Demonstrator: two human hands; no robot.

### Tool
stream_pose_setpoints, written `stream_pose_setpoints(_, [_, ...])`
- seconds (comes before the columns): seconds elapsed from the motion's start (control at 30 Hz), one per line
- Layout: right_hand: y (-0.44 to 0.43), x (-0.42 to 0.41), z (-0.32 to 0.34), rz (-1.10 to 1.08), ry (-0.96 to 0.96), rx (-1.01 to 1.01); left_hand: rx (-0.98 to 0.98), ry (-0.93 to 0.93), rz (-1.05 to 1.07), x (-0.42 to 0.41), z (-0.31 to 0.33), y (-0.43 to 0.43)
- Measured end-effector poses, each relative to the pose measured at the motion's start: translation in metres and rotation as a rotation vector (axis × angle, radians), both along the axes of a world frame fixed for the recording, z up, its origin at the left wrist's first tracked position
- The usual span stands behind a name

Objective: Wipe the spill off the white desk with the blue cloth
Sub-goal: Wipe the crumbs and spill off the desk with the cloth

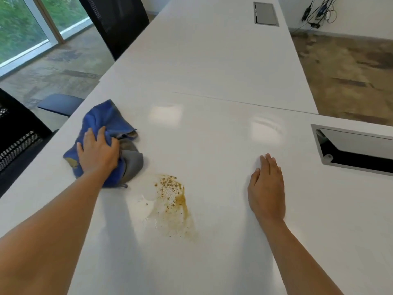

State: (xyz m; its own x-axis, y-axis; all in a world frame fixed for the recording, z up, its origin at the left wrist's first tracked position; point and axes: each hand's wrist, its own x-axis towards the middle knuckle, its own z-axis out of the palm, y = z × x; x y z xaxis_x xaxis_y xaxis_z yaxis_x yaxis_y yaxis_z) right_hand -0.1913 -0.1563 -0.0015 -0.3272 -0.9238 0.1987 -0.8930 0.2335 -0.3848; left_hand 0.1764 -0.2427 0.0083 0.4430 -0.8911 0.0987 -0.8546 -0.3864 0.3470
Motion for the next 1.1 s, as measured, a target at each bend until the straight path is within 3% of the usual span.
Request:
stream_pose_setpoints(0.13, [0.0,0.0,-0.002,0.002,0.009,0.0,0.018,0.023,-0.048,-0.017,0.006,-0.028])
stream_pose_setpoints(0.3, [-0.002,-0.001,-0.004,-0.001,-0.001,-0.003,0.015,0.027,-0.362,-0.083,0.009,-0.062])
stream_pose_setpoints(0.43, [-0.004,-0.002,-0.007,0.003,0.016,0.005,-0.003,0.015,-0.646,-0.149,0.007,-0.044])
stream_pose_setpoints(0.57, [-0.003,-0.004,-0.006,0.01,-0.008,-0.018,-0.002,0.009,-0.746,-0.187,0.003,-0.003])
stream_pose_setpoints(0.7, [-0.001,-0.005,-0.005,0.028,-0.03,-0.009,-0.021,0.006,-0.633,-0.163,0.006,0.0])
stream_pose_setpoints(0.87, [-0.005,-0.008,-0.009,0.03,-0.02,0.008,-0.026,0.003,-0.331,-0.058,0.009,0.003])
stream_pose_setpoints(1.0, [-0.004,-0.006,-0.009,0.022,-0.002,-0.001,-0.042,0.02,-0.095,0.026,0.012,0.051])
stream_pose_setpoints(1.1, [-0.006,-0.005,-0.01,0.02,0.018,-0.012,-0.078,0.031,-0.05,0.033,0.01,0.092])
